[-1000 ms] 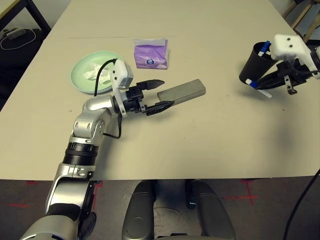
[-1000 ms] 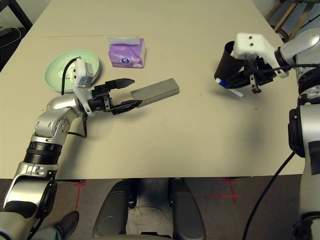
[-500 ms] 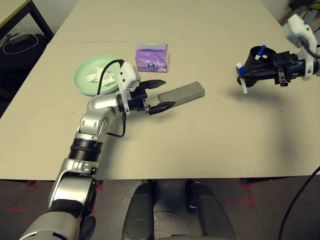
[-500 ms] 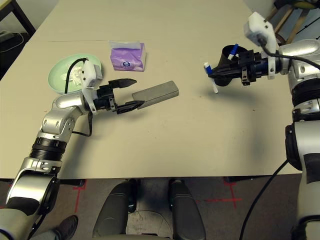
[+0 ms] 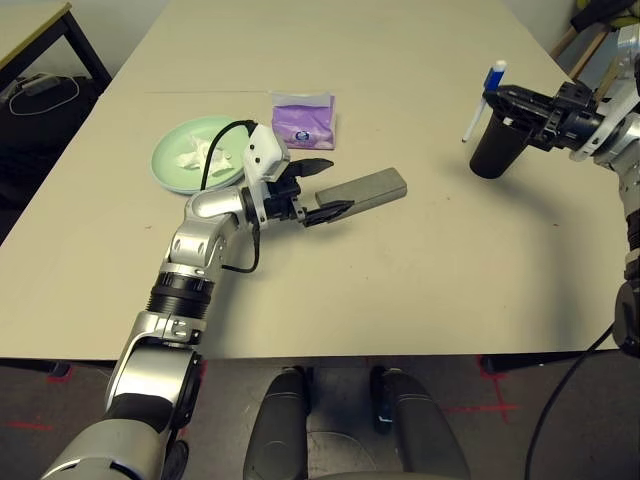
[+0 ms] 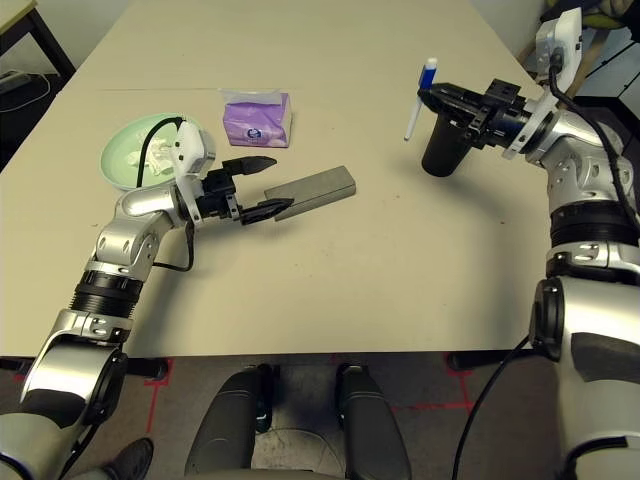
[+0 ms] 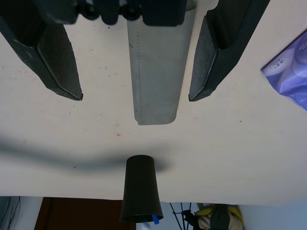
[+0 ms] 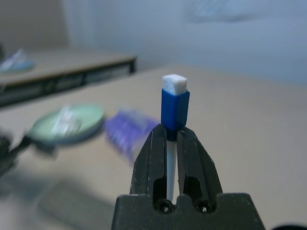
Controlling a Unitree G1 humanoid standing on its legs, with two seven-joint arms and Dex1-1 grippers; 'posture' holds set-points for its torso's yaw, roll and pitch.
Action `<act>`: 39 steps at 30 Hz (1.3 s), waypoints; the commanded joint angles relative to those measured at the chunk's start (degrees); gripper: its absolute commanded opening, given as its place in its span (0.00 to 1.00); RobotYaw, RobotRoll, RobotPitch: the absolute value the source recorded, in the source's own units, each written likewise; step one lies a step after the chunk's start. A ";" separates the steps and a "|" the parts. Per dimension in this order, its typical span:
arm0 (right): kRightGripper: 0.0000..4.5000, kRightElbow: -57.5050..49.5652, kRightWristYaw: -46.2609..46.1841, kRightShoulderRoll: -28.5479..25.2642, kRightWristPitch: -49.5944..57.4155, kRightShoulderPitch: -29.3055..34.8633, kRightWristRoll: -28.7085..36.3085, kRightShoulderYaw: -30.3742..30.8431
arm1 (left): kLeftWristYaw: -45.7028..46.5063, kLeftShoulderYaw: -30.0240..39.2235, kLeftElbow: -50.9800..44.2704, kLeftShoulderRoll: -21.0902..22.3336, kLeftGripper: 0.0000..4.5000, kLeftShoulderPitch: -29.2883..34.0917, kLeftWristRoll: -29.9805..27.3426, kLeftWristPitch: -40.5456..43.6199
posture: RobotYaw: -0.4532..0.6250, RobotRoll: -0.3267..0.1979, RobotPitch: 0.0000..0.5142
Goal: Organize and tidy the items on the table.
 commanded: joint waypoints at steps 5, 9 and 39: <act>0.02 -7.20 -19.77 1.86 4.34 -0.15 -2.14 -1.93 | -0.37 -0.58 0.72 -0.19 1.00 -0.72 0.56 -0.27 | 0.49 0.62 0.22; 0.02 -8.22 -30.08 1.74 8.82 -3.23 -5.33 -0.85 | -0.55 -0.64 0.71 -0.16 1.00 -0.71 0.50 -0.18 | 0.49 0.62 0.22; 0.02 -14.56 -45.88 1.94 20.99 0.22 -9.17 -0.35 | 0.03 -0.16 2.33 -0.02 1.00 -1.97 0.68 -1.35 | 0.50 0.62 0.19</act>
